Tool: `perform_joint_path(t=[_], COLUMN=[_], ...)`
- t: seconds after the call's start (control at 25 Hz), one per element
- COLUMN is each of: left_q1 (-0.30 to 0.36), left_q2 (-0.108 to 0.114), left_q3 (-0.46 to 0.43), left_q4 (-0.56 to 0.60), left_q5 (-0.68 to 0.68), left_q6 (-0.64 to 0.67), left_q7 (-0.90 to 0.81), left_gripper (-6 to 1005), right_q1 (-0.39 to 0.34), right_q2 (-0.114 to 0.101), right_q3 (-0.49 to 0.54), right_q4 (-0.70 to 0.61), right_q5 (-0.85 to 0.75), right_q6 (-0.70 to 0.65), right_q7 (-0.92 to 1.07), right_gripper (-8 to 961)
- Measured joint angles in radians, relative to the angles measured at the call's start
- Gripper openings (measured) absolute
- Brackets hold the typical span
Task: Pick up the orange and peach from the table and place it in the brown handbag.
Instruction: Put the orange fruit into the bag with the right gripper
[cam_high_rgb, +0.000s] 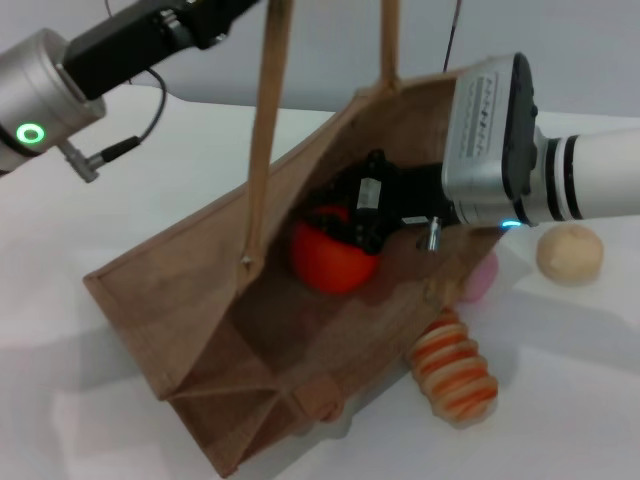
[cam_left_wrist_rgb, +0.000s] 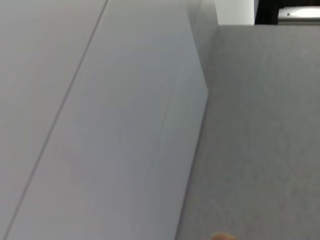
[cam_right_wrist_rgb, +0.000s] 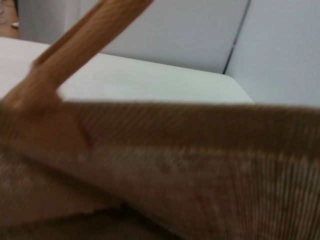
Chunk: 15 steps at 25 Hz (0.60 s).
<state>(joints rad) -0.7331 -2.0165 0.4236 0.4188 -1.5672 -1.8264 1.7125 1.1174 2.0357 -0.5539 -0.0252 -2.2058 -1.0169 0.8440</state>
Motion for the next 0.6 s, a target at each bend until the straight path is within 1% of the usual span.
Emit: perform_joint_path(t=[0.12, 0.24, 0.4, 0.6], left_q1=[0.022, 0.037, 0.058, 0.085], left_q2=[-0.001, -0.002, -0.006, -0.012], left_q3=[-0.036, -0.069, -0.108, -0.155], left_q4=[-0.001, -0.001, -0.002, -0.003], left_q5=[-0.011, -0.012, -0.013, -0.013], left_q6=[-0.001, -0.002, -0.003, -0.003], left_q7=[0.006, 0.008, 0.016, 0.031], left_gripper=[119, 119, 119, 119], right_q1=[-0.006, -0.009, -0.023, -0.067], right_q2=[0.000, 0.000, -0.003, -0.009], right_q3=[0.002, 0.024, 0.070, 0.138], right_q4=[0.010, 0.030, 0.044, 0.032], right_q5=[0.001, 0.001, 0.002, 0.002], right_q6=[-0.004, -0.007, -0.036, -0.131], right_q7=[-0.050, -0.089, -0.144, -0.206], right_gripper=[220, 238, 394, 600])
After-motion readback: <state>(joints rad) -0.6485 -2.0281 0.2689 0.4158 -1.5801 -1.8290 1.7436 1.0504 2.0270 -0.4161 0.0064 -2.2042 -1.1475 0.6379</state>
